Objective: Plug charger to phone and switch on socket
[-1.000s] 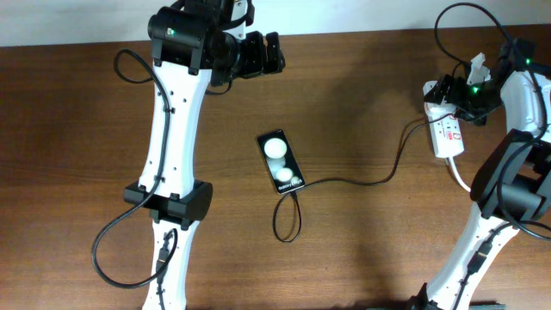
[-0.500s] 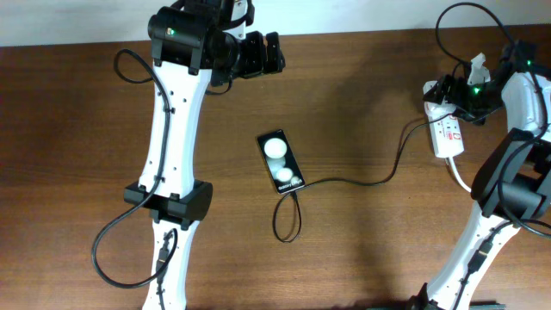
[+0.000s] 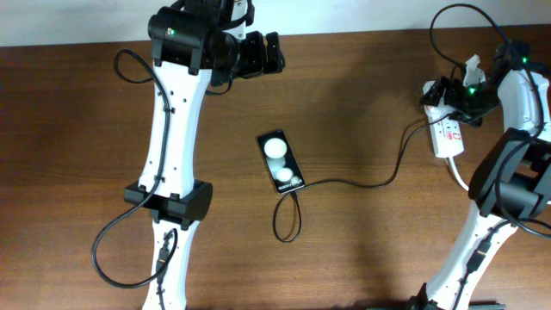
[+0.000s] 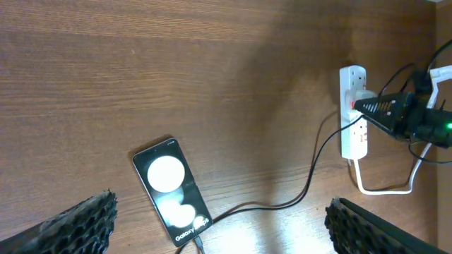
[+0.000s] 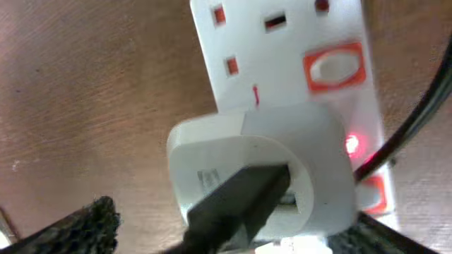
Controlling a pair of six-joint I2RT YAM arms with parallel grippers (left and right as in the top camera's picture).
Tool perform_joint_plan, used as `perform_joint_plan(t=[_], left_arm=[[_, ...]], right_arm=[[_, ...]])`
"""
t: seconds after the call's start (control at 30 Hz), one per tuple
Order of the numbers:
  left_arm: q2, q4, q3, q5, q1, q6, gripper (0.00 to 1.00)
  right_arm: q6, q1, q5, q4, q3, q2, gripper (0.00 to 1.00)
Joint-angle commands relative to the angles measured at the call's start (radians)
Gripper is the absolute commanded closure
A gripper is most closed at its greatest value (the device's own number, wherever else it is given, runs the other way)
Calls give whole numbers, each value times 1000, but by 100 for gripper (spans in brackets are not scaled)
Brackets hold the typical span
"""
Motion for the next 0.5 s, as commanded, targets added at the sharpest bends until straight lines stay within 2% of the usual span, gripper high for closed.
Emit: perform_joint_plan(t=[0.0,0.27,0.47], left_arm=[[-37,-1,16,-7,0,16,1],[-37,-1,16,-7,0,16,1],[-37,-1,16,-7,0,16,1]], right_arm=[[45,21,-23,-33,-27,29,9],[48,-74,-13,-51,-19,-156,12],[64,-74,93,-121,-19,-389,12]])
